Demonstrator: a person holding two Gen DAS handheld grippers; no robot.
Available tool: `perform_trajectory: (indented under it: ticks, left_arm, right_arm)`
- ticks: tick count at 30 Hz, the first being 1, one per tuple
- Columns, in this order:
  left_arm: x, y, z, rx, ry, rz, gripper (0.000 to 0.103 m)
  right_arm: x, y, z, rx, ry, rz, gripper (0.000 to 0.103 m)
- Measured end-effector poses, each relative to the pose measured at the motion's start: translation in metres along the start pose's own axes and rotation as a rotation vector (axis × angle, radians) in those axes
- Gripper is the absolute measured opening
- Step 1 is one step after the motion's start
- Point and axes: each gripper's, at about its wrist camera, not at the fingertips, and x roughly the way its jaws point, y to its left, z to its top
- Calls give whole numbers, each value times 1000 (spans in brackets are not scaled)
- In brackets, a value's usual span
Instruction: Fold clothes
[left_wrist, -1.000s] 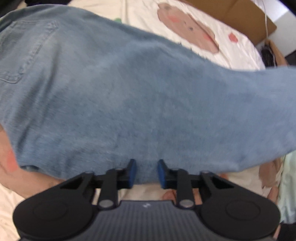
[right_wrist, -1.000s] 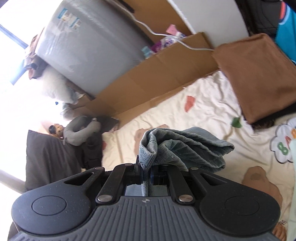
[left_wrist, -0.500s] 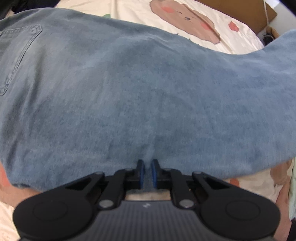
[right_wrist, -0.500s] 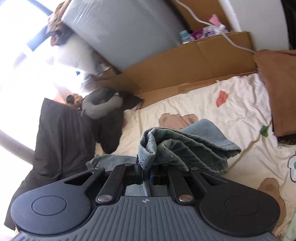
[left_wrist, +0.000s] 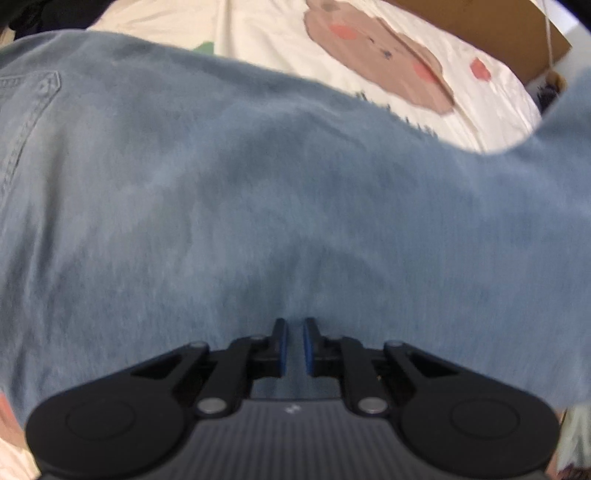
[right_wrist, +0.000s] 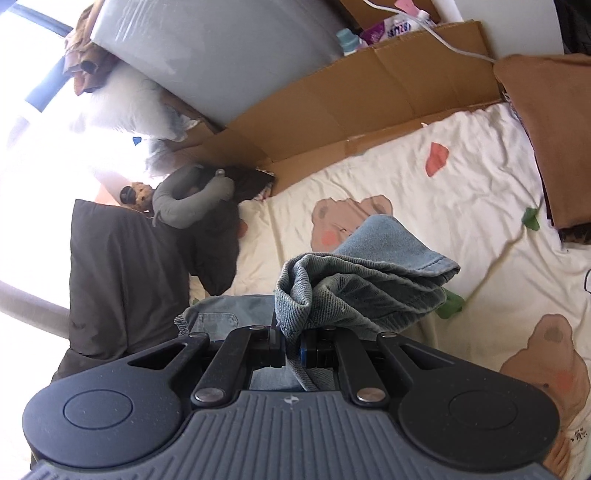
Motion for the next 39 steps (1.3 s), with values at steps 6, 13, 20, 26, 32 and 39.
perform_trajectory:
  ticks: [6,13,20,26,32,39]
  left_arm:
    - [7,-9,27,11,-4,11,11]
    - [17,-14,63,-19,-4,9,11]
    - [33,-32,106,40,4,6,12]
    - [41,-38,140,35,-15,14,12]
    - [47,-48,155,49,-29,40,13]
    - [32,-41,112,32,-38,34,26]
  right_arm:
    - [-3,-9,2,49,2,-2,5]
    - [0,-22,-4,84,16,-23,5]
    - [-3,-32,-4,103,35,-39,5]
    - [-5,-36,3,129,14,-33,5]
    - [-1,-30,3,110,30,-26,5]
    - [0,-21,1,95,26,-24,5]
